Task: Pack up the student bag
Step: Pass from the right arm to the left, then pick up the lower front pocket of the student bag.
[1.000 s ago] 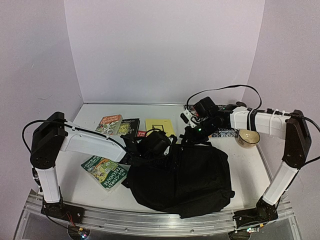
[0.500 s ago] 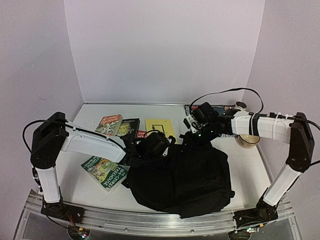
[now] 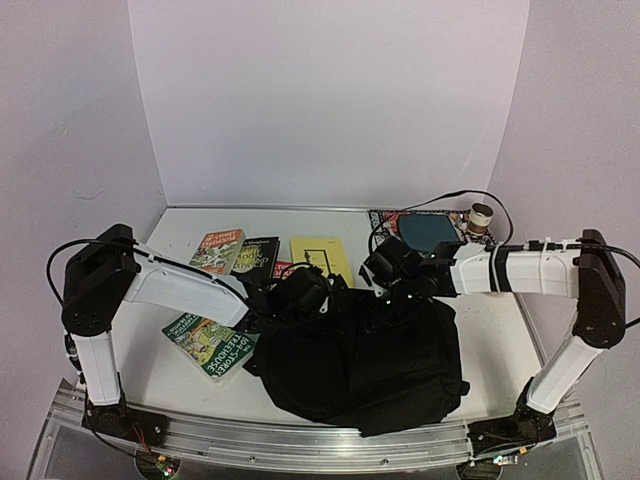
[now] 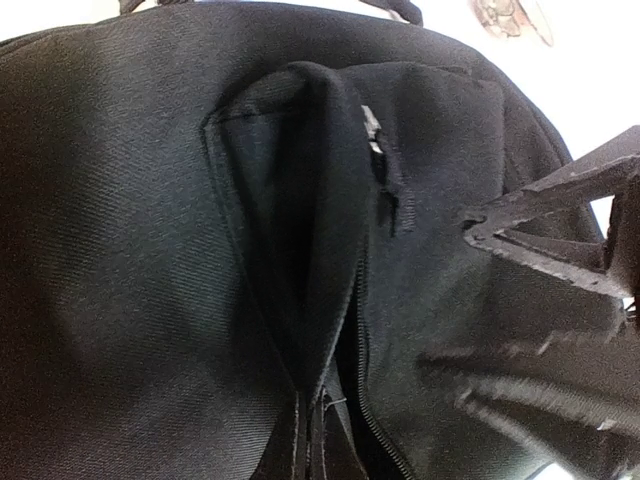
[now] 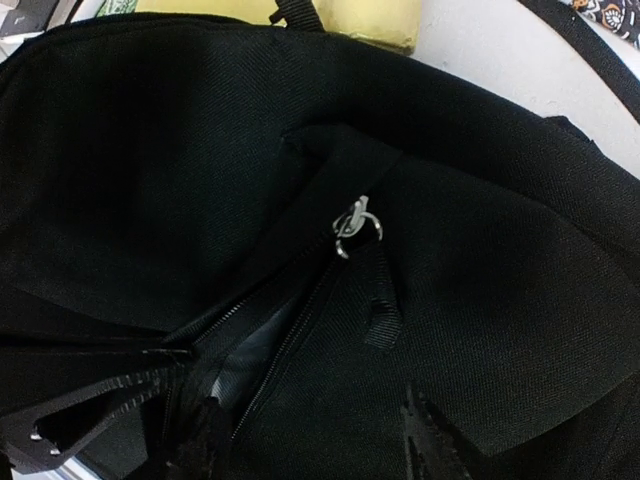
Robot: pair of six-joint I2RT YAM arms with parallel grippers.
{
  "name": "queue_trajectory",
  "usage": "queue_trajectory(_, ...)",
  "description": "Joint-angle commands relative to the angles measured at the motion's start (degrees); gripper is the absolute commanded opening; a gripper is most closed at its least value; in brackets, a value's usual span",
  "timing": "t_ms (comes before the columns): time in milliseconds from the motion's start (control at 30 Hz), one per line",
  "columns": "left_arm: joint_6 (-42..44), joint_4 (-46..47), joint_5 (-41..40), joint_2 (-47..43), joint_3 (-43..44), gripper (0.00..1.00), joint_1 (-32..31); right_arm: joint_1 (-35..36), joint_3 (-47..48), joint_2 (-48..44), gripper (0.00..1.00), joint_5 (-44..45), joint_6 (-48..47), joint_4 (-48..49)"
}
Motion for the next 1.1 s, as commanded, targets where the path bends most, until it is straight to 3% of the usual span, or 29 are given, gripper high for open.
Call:
queue_trajectory(0, -1.76, 3.84, 0.25, -1.86, -0.28, 0.0, 0.64, 1.65, -0.28, 2.54, 0.63, 5.95, 1.72, -2.07)
queue_trajectory(267, -2.27, 4.97, 0.67, -2.61, -0.83, 0.0, 0.59, 3.6, 0.58, 6.45, 0.7, 11.09, 2.89, -2.03)
queue_trajectory(467, -2.61, 5.64, 0.65, -3.07, -1.63, 0.0, 0.64, 4.37, 2.06, 9.09, 0.81, 11.13, 3.69, -1.73)
queue_trajectory(633, -2.81, 5.86, 0.25, -3.6, -2.16, 0.0, 0.62, 4.53, 2.78, 11.44, 0.81, 16.6, 3.81, -3.0)
queue_trajectory(833, -2.96, 5.87, 0.32, -3.78, -2.43, 0.0, 0.59, 4.51, 3.32, 11.55, 0.6, 20.45, 2.85, -5.42)
queue_trajectory(1067, -2.71, 5.88, -0.05, -3.8, -2.28, 0.0, 0.62, 4.55, 4.36, 7.01, 0.21, 21.8, 1.08, -8.54)
